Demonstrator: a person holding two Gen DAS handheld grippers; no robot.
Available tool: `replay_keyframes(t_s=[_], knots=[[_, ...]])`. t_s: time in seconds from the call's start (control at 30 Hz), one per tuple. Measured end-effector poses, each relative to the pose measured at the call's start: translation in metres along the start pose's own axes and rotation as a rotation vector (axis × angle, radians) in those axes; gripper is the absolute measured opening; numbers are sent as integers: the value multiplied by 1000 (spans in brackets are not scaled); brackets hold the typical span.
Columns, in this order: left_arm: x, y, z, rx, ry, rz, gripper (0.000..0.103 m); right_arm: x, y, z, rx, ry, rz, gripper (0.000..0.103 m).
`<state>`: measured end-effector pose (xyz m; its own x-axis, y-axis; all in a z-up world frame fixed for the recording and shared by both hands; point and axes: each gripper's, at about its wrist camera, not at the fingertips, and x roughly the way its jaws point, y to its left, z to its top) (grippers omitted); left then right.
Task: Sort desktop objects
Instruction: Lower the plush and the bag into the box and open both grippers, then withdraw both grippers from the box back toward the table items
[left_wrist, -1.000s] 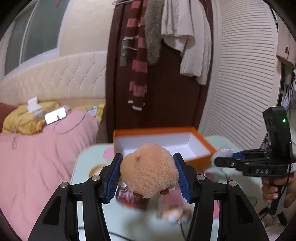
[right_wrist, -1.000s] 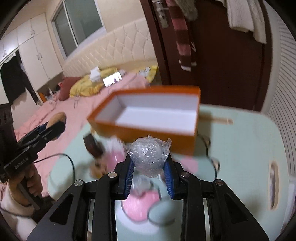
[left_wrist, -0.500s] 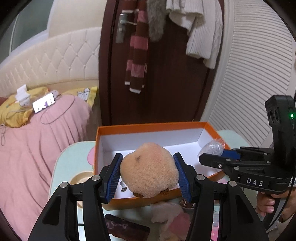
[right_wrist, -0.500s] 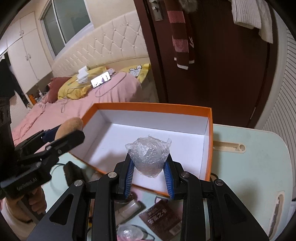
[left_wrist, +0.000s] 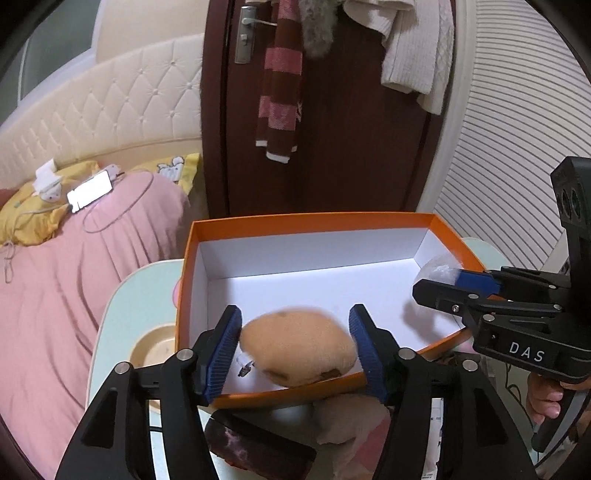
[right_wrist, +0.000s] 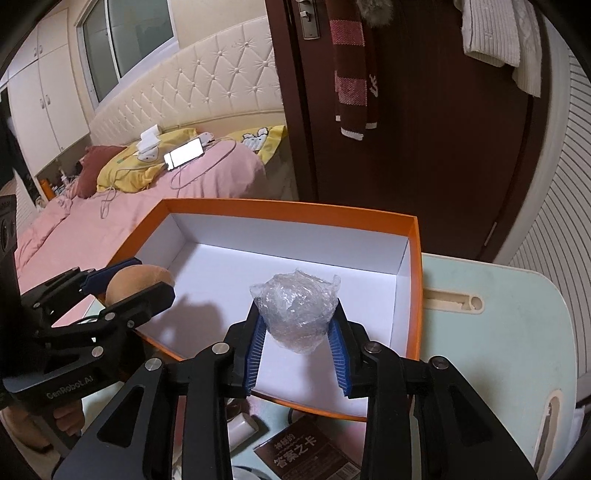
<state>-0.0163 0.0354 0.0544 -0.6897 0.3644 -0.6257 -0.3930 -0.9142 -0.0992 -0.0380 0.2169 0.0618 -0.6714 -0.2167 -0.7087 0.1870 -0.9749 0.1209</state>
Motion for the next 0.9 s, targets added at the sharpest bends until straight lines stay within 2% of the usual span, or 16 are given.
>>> replay_keyframes(t_s=[0.07, 0.1, 0.13, 0.17, 0.23, 0.3, 0.5, 0.57, 0.63, 0.7, 0.9], knots=[[-2, -1, 0, 5, -10, 2, 79, 0, 0, 0, -9, -7, -3, 37], [-3, -2, 0, 7, -16, 6, 82, 1, 0, 1, -13, -10, -4, 39], [-5, -2, -1, 10, -22, 6, 82, 1, 0, 1, -17, -14, -5, 46], [-7, -2, -1, 11, -28, 6, 82, 1, 0, 1, -21, -17, -7, 59], [-10, -1, -2, 4, -37, 6, 82, 2, 1, 2, -30, -24, -9, 65], [-15, 2, -3, -14, -49, -23, 82, 2, 1, 2, -39, -31, -12, 65], [-34, 6, -2, -33, -108, -45, 82, 5, -8, 10, -40, -37, 1, 65], [-43, 9, -3, -44, -128, -57, 82, 1, -11, 10, -17, -45, 25, 65], [-54, 13, -5, -53, -148, -61, 82, -14, -13, 9, 21, -89, 82, 65], [-65, 17, -10, -62, -161, -54, 82, -31, -13, 6, 44, -132, 129, 65], [-99, 39, -26, -80, -173, 4, 82, -69, -9, -6, 41, -167, 135, 65]])
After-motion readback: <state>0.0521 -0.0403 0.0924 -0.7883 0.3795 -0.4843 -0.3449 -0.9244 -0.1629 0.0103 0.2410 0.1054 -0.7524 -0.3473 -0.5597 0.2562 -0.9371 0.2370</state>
